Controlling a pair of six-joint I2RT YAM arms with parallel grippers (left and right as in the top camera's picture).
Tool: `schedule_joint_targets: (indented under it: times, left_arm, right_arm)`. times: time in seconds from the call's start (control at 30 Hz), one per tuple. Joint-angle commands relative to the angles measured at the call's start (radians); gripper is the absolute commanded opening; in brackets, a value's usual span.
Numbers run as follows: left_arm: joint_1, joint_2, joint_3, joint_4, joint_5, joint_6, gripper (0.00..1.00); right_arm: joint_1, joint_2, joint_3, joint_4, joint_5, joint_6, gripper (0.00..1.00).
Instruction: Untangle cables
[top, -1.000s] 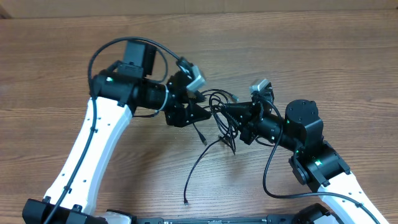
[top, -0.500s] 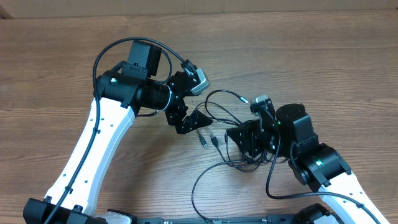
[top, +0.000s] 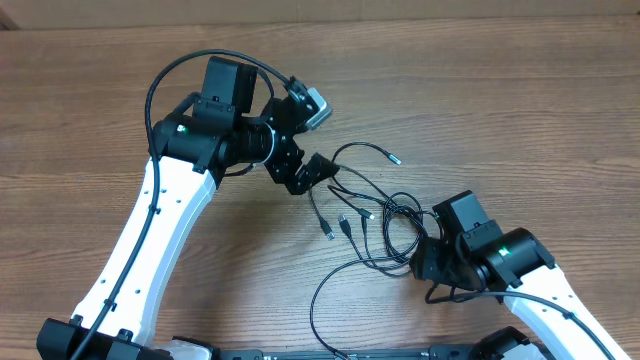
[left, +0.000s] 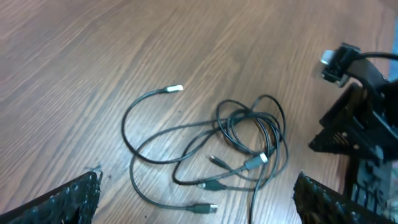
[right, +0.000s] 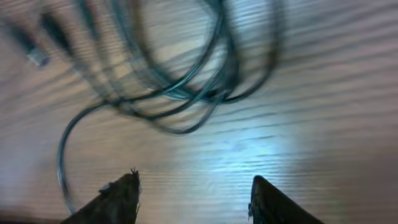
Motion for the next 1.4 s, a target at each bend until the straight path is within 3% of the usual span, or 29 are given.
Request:
schedule_joint_targets:
  times: [0.0,0.33,0.53,0.63,0.77,0.83,1.03,1.3,1.37]
  left_arm:
    - [0.006,-0.006,-0.002,0.034,-0.039,-0.11,0.99]
    - [0.006,-0.006,-0.002,0.087,-0.182,-0.28,1.0]
    - [0.006,-0.006,-0.002,0.089,-0.187,-0.283,1.0]
    - [0.006,-0.006,-0.002,0.089,-0.187,-0.283,1.0]
    - [0.006,-0.006,-0.002,0.088,-0.187,-0.283,1.0]
    - [0.006,-0.006,-0.002,0.089,-0.187,-0.283,1.0]
    - [0.006,-0.006,-0.002,0.088,-0.187,-0.283,0.99]
    - [0.006,-0.006,-0.002,0.087,-0.187,-0.283,1.0]
    - [0.006,-0.006,-0.002,0.085,-0.186,-0.283,1.0]
  right_arm:
    - [0.002,0.023,0.002,0.043,0.096,0.084,0.62]
    - [0.002,0.175,-0.06,0.275,0.191,0.0,0.7]
    - [0.002,0.266,-0.06,0.331,0.36,-0.058,0.7]
    - [0.002,0.306,-0.062,0.385,0.369,-0.176,0.7]
    - [0.002,0.349,-0.062,0.431,0.361,-0.191,0.69]
    - [0.002,0.356,-0.062,0.442,0.354,-0.191,0.63]
    - [0.002,0.357,-0.063,0.475,0.314,-0.194,0.26]
    - [0.002,0.357,-0.062,0.478,0.312,-0.194,0.05]
    - [0.002,0.357,-0.062,0.479,0.311,-0.193,0.04]
